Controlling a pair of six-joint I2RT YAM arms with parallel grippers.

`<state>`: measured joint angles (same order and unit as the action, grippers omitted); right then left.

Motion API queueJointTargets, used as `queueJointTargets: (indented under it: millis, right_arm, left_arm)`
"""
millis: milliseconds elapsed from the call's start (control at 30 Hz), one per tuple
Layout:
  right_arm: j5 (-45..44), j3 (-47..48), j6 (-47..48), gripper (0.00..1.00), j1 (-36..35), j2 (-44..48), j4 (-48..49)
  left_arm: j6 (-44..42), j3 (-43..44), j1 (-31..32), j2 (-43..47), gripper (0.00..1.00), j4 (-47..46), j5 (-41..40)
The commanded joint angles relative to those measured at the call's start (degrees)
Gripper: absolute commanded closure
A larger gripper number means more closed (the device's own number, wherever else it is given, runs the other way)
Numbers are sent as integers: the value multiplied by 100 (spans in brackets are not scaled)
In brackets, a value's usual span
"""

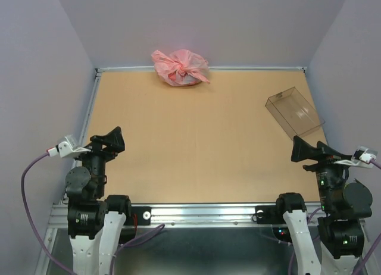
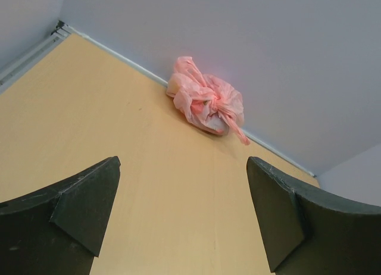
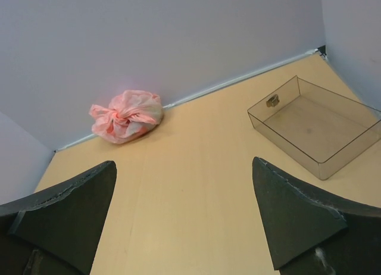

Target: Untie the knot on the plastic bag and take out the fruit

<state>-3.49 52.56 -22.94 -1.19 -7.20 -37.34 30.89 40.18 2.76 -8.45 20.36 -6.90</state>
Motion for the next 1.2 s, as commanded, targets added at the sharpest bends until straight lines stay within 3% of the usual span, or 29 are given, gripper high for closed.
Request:
queueJointTargets:
  millis: [0, 167, 367, 600, 700, 900, 1067, 1167]
  right_arm:
    - [-283, 343, -9, 0, 5, -53, -1]
    - [-258, 370, 19, 0, -65, -88, -10]
    - [23, 132, -228, 0, -206, -79, 51]
    - [59, 53, -79, 0, -215, -492, 78]
    - [-47, 220, -185, 0, -206, -913, 87]
    - [507, 528, 27, 0, -215, -1599, 78]
    - [384, 361, -308, 0, -215, -1521, 166]
    - [164, 361, -281, 0, -206, -1556, 175]
  left_arm:
    - [171, -46, -39, -726, 1, -576, 355]
    - [206, 138, -39, -1957, 1, -919, 583]
    - [382, 797, -30, -4153, 1, -1806, 1225]
    - [189, 2623, 14, -7034, 1, -2368, 1507]
    - [320, 3239, 22, -7880, 1, -2493, 1551]
    - [697, 5425, 49, -10409, 1, -2590, 1849]
    - [900, 6772, 84, -11764, 1, -2625, 2008]
    - [1023, 7081, 110, -12206, 2, -2704, 2210]
